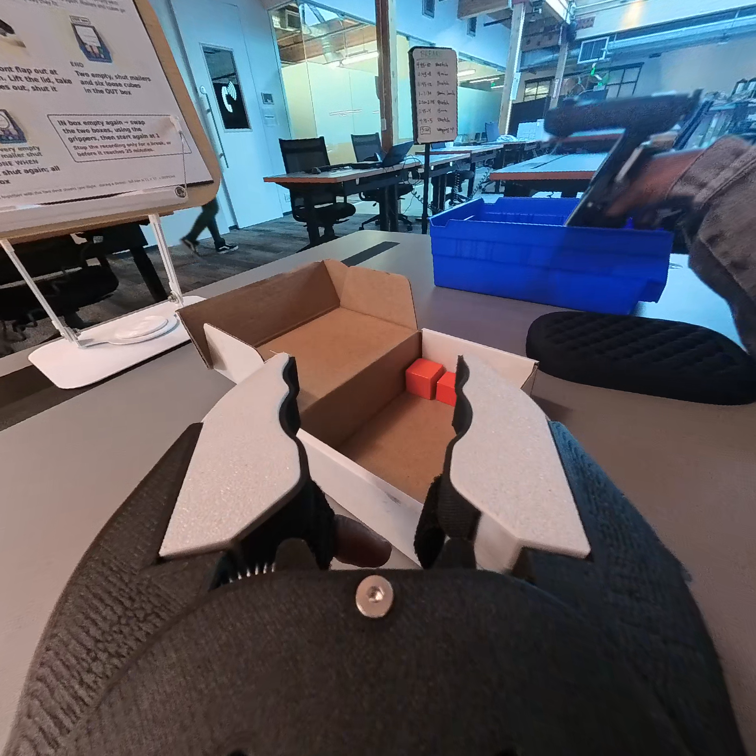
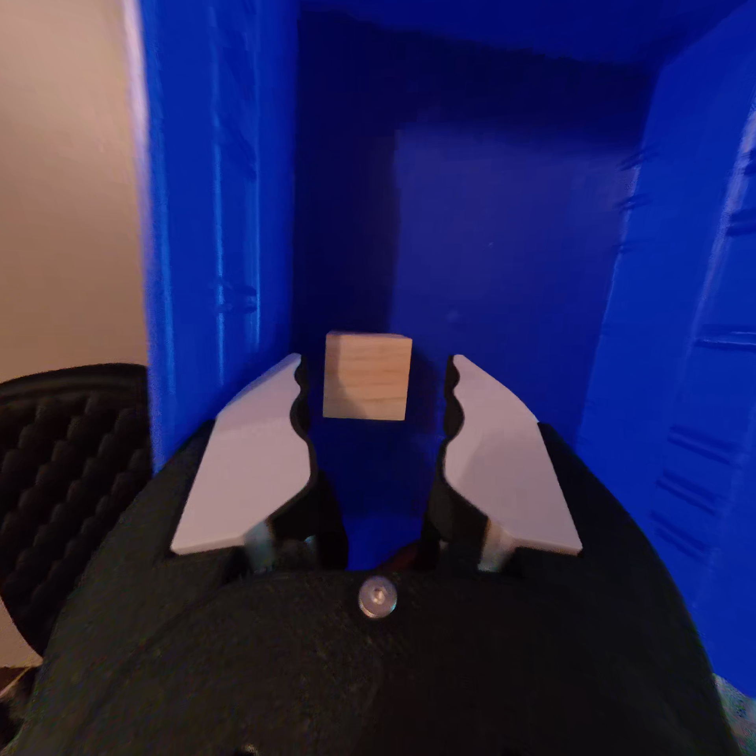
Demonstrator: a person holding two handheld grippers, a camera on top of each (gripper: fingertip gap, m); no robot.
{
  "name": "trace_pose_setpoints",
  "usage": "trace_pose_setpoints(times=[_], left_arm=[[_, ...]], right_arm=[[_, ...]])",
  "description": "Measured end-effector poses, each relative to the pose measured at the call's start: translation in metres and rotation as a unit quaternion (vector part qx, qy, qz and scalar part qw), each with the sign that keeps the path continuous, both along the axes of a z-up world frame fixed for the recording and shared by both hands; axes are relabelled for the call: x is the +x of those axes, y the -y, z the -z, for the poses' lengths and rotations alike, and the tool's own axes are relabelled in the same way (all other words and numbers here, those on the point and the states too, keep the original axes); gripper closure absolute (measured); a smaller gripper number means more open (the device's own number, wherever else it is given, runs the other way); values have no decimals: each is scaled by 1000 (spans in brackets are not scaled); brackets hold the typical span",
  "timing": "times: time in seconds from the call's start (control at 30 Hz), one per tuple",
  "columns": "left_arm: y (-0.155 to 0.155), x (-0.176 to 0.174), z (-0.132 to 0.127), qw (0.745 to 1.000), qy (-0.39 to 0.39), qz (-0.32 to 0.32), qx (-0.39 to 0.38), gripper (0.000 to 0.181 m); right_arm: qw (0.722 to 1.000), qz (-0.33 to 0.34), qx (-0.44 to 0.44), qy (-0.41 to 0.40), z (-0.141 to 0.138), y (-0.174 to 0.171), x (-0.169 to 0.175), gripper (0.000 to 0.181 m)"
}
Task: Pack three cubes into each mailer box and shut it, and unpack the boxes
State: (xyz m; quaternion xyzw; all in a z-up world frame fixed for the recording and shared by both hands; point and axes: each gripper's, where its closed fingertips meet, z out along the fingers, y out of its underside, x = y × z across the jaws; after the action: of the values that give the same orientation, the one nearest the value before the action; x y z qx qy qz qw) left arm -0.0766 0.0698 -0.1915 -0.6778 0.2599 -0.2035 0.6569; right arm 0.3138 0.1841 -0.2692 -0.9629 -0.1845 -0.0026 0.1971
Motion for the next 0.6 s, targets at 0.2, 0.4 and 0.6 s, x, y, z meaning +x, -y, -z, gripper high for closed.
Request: trace_pose_setpoints(times=[0.2, 0.4, 0.6], left_arm=[[0, 0, 0, 1000, 0, -1, -1, 108], [1, -1, -2, 1000, 0, -2, 4, 108], [0, -4, -2, 1000, 0, -10, 2, 108]], right_arm=[[982, -36, 179, -48, -94, -4, -33, 115], [913, -293, 253, -126, -151, 40, -149, 126], [840, -486, 166, -177, -116, 94, -250, 137]])
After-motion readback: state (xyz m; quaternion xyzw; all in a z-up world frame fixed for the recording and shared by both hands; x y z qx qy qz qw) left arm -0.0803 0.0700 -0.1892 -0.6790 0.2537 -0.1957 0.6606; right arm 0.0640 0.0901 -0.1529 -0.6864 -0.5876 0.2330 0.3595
